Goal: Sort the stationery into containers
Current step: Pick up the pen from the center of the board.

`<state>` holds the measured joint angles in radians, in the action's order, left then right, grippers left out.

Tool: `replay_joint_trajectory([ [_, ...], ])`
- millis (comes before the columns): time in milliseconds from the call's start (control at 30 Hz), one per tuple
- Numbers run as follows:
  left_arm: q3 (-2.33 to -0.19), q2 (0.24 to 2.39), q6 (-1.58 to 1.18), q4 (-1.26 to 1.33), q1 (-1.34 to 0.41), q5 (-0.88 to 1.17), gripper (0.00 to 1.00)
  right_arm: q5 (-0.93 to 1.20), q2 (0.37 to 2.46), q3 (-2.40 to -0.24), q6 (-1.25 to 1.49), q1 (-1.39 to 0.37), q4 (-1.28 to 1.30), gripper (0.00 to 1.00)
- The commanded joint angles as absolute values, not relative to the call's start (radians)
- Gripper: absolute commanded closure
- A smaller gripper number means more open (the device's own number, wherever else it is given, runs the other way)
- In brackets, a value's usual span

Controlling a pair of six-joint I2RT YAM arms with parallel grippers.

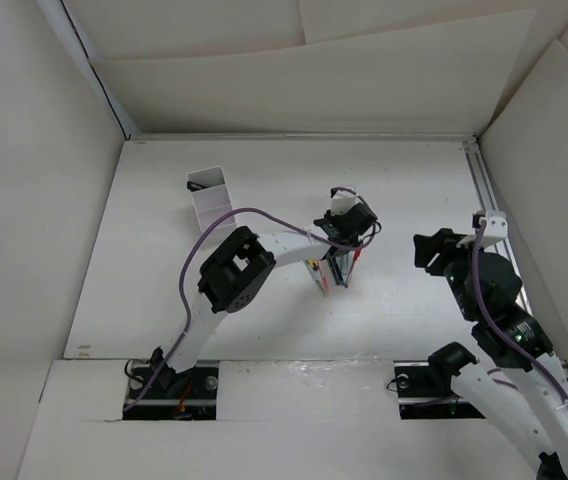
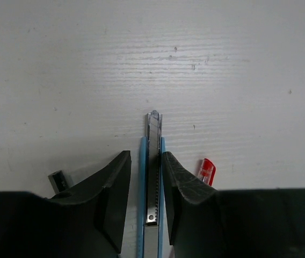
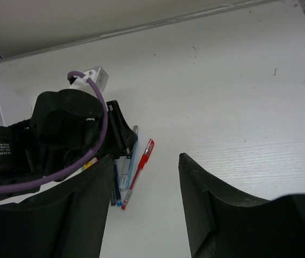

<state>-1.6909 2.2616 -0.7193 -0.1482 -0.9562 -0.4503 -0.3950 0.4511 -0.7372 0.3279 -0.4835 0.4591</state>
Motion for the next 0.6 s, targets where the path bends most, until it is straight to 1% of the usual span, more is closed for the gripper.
replay_joint_trajectory([
  [0,-1.733,2.263,-0.704,-0.186,-0.963,-0.488,0.74,-0.368,0.445,-0.75,0.311,-0.477,0.446,0.43],
  [200,-1.744,2.295,-0.693,-0.176,-0.963,-0.453,0.74,-0.336,0.445,-0.732,0.311,-0.477,0.416,0.43],
  [300,-1.744,2.315,-0.684,-0.176,-0.963,-0.442,0.76,-0.336,0.445,-0.732,0.311,-0.477,0.407,0.43],
  [433,-1.744,2.315,-0.675,-0.186,-0.973,-0.442,0.76,-0.327,0.445,-0.732,0.311,-0.477,0.396,0.43],
  [533,-1.762,2.326,-0.675,-0.198,-0.973,-0.454,0.92,-0.327,0.454,-0.732,0.311,-0.477,0.396,0.43],
  [567,-1.763,2.335,-0.675,-0.213,-0.973,-0.48,0.96,-0.327,0.454,-0.732,0.311,-0.477,0.396,0.43],
])
